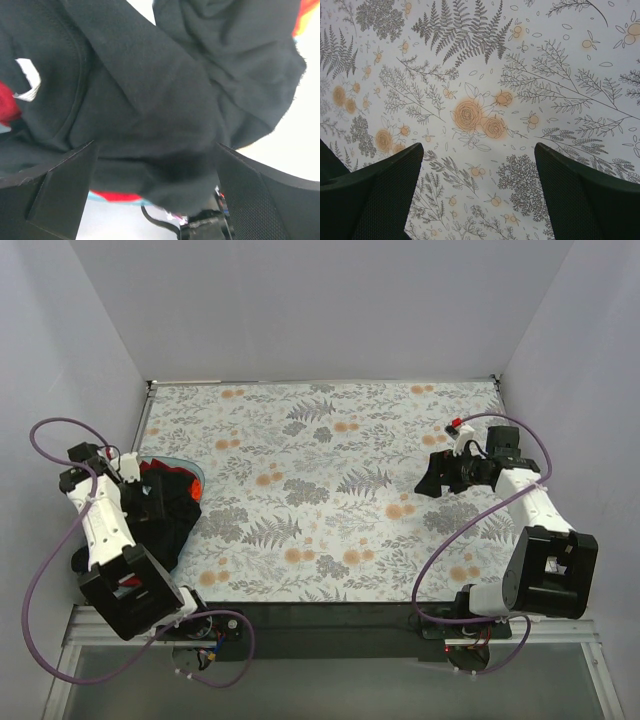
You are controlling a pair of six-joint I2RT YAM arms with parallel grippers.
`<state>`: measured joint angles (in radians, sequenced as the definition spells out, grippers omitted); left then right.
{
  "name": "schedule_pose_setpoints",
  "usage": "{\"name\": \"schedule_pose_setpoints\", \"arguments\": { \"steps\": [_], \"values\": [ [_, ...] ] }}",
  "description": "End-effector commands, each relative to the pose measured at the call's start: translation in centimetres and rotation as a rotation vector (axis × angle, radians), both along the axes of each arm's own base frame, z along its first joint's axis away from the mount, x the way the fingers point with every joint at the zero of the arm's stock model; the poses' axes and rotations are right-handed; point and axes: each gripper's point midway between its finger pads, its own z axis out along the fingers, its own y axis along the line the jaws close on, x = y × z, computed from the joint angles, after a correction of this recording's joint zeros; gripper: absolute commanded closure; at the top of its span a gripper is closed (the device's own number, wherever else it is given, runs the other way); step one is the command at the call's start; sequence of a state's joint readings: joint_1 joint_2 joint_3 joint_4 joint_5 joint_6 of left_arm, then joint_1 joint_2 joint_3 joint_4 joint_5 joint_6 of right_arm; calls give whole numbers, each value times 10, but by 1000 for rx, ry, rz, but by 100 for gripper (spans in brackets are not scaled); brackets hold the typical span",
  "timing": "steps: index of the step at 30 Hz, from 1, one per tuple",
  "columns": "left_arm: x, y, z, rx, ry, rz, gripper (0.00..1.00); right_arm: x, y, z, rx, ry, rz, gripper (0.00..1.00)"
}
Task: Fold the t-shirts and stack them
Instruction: Grab the tshirt from the pile, then move the tshirt to the center of the board
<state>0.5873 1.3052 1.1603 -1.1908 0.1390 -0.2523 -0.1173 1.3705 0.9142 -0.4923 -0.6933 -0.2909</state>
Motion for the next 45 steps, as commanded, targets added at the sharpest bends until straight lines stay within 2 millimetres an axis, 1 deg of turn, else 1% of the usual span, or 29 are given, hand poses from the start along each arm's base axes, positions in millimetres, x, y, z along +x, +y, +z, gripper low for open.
{"name": "schedule_pose_setpoints", "arguments": {
  "steps": [1,5,7,8,9,12,13,16,17,20,23,24,27,28,30,31,33,34,35,36,37,38,39,40,41,42,43,44,45],
  "values": [
    [9,16,-10,79,-34,-8,2,4,4,13,19,-20,26,1],
    [11,24,-21,110,-26,-4,2,3,4,11,20,-10,26,2],
    [15,25,-20,113,-45,-3,10,3,4,10,21,-12,31,2],
    [18,25,-17,113,-57,2,18,3,5,10,23,-7,31,2],
    [20,26,-13,118,-68,5,40,3,5,10,22,-11,31,1],
    [33,33,12,156,-146,26,80,4,5,10,24,-9,32,2],
    [36,35,22,171,-170,26,100,3,5,10,24,-8,32,2],
    [47,37,55,184,-242,38,100,3,6,10,29,-7,35,1],
    [55,38,75,194,-292,36,100,3,6,10,31,-6,36,2],
    [65,34,102,183,-368,35,100,3,6,10,33,-7,39,2],
    [79,28,147,176,-493,21,100,4,6,10,33,-9,39,2],
    [88,21,176,166,-578,-13,100,3,6,11,32,-10,40,2],
    [105,2,220,96,-718,-87,100,4,6,11,34,-11,41,1],
    [115,0,249,96,-796,-99,100,4,7,11,36,-9,41,2],
    [127,-11,284,71,-902,-145,100,4,7,11,43,-8,42,1],
    [140,-18,316,64,-994,-189,100,6,7,12,44,-9,41,1],
    [157,-43,342,-24,-1067,-235,100,7,8,13,47,-7,40,1],
    [173,-50,367,-1,-1137,-265,100,8,7,15,46,-10,38,2],
    [186,-86,375,-36,-1161,-346,100,9,7,16,44,-15,37,1],
    [202,-97,391,-1,-1212,-357,100,10,6,17,40,-19,34,2],
    [209,-137,397,-67,-1238,-425,100,10,6,18,38,-21,33,1],
    [220,-150,406,-93,-1280,-448,100,10,6,19,35,-25,32,2],
    [226,-182,413,-172,-1313,-487,100,10,5,19,31,-26,29,2],
    [224,-220,411,-254,-1309,-563,100,10,4,20,26,-30,24,2],
    [226,-239,414,-305,-1325,-586,100,11,3,21,18,-36,18,2],
    [225,-272,404,-377,-1305,-641,100,13,1,23,11,-45,12,1],
    [224,-303,378,-448,-1232,-689,100,14,-4,26,-1,-53,-2,2],
    [211,-330,372,-531,-1207,-752,100,16,-6,30,-6,-64,-6,2],
    [212,-345,335,-579,-1103,-773,90,18,-10,35,-10,-70,-16,2]
  ]
}}
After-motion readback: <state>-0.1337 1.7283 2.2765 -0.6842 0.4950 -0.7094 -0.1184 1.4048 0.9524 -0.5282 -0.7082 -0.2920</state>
